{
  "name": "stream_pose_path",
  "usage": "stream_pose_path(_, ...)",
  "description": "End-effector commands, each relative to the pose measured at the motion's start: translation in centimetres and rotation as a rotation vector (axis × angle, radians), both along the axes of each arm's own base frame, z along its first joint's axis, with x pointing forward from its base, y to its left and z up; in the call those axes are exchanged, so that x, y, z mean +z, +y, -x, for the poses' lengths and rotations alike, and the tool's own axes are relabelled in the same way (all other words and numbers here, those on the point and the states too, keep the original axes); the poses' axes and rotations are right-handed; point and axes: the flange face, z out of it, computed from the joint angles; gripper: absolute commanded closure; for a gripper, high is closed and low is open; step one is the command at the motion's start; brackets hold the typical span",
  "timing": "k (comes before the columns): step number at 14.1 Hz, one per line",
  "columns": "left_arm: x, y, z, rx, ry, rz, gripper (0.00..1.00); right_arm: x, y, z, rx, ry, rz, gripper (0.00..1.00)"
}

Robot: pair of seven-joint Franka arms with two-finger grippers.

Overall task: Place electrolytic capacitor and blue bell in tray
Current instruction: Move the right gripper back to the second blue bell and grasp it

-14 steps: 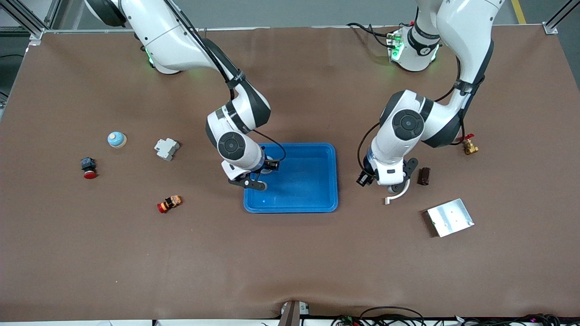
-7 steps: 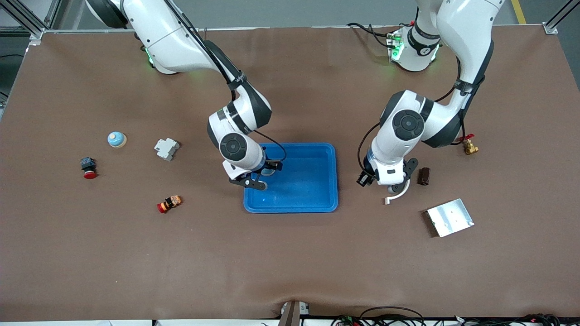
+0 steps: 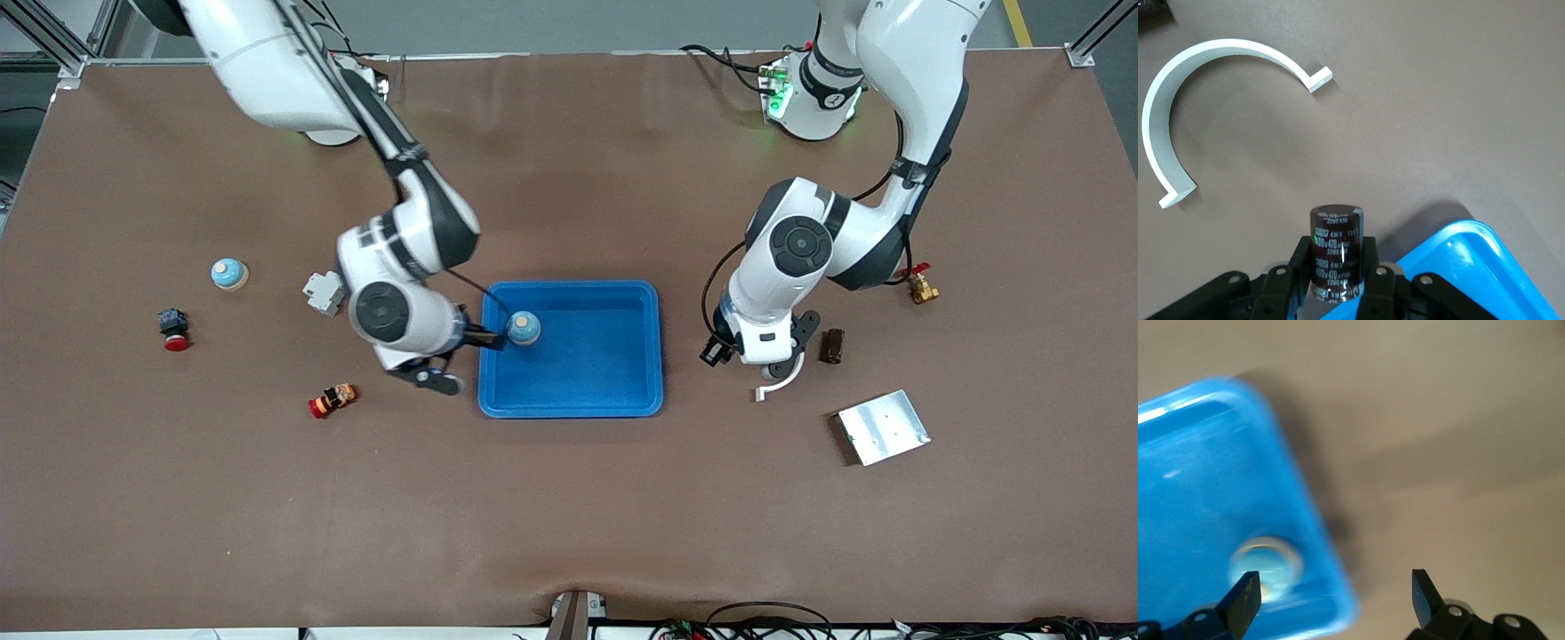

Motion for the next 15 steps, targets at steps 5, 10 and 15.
stream_pose_path(5,-5.4,5.8,-1.1,-0.127,-0.065,-0.056,1.00,4.8,-20.2,-0.5,0.100,0.057,0.125,0.00)
stream_pose_path(10,-5.3,7.3,-1.6,-0.159,-0.072,-0.064,1.00,2.0,-35.2,4.6,0.197,-0.050,0.069,0.00)
stream_pose_path(15,-5.7,11.8,-2.5,-0.241,-0.070,-0.076,1.00,-3.4,-44.8,10.3,0.262,-0.083,-0.001,0.00)
